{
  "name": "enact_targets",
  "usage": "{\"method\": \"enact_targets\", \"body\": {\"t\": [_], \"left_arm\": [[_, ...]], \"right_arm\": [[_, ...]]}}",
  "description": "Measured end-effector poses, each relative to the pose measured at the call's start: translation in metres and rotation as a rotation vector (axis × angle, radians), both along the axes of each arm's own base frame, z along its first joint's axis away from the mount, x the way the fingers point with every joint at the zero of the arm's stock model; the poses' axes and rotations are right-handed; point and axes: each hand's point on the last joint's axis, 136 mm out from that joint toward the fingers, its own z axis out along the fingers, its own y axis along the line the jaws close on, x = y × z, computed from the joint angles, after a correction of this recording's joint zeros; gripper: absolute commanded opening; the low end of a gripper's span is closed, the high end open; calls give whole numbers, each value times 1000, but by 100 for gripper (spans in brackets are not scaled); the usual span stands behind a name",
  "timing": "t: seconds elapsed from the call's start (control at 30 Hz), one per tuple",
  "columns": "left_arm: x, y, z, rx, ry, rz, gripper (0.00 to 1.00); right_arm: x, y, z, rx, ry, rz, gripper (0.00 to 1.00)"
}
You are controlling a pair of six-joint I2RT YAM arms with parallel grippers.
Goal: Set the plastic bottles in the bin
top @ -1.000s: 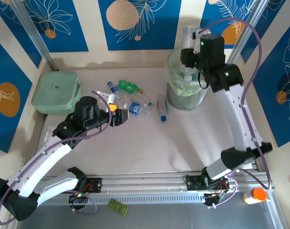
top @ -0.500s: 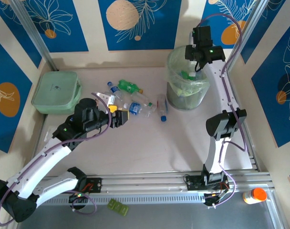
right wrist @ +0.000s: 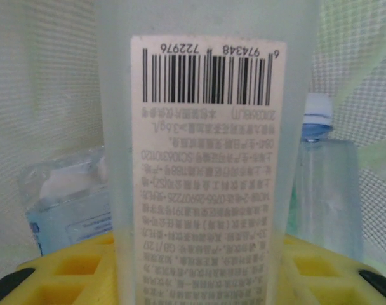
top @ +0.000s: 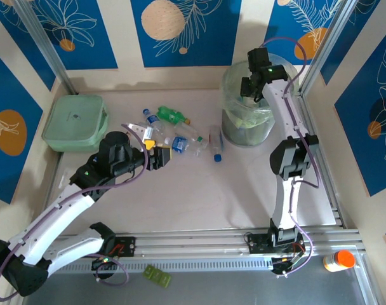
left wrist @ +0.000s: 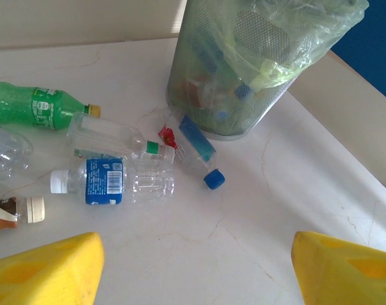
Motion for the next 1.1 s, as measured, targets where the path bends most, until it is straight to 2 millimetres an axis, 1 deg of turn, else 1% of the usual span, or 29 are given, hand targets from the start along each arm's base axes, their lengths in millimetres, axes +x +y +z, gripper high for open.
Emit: {"method": "enact_targets", "body": {"t": [0.07, 0.13, 0.2, 0.33, 0.43, 0.47, 0.57, 0.67, 0.77, 0.87, 0.93, 1.0, 1.07, 1.1], "left_arm": [[1, 1, 0, 4, -2, 3, 78], [1, 1, 0, 8, -6, 6, 79], [2, 2, 0, 12, -9, 8, 80], [3, 3, -1, 22, -16, 19, 82], [4, 4, -1, 25, -18, 26, 83], [5, 5, -1, 26, -18, 28, 84], [6, 5, -2, 31, -17, 37, 84], [8, 8, -5, 43, -13, 57, 84], [10, 16, -7, 65, -1, 96, 84], [12, 24, -3, 80, 6, 144, 85], [13, 31, -1, 88, 15, 184, 85], [15, 43, -2, 96, 43, 250, 86], [18, 57, -6, 108, 88, 330, 86], [21, 67, -9, 112, 121, 385, 86]], "right_arm": [[1, -3, -14, -2, 40, -5, 36], [3, -5, -19, -3, 57, -9, 42], [3, -4, -17, 1, 56, -8, 49], [4, -1, -9, 6, 35, -6, 67], [1, 2, 2, 6, 13, 1, 75], [0, 3, 8, 7, 0, 3, 77], [-5, 3, 38, 16, -63, 6, 81], [-16, 3, 74, 26, -137, 10, 81], [-31, 5, 111, 37, -214, 16, 80], [-47, 9, 145, 43, -289, 30, 79], [-61, 21, 166, 54, -336, 57, 78], [-77, 37, 182, 68, -373, 100, 77], [-99, 60, 191, 83, -398, 160, 77], [-110, 72, 192, 90, -403, 194, 77]]}}
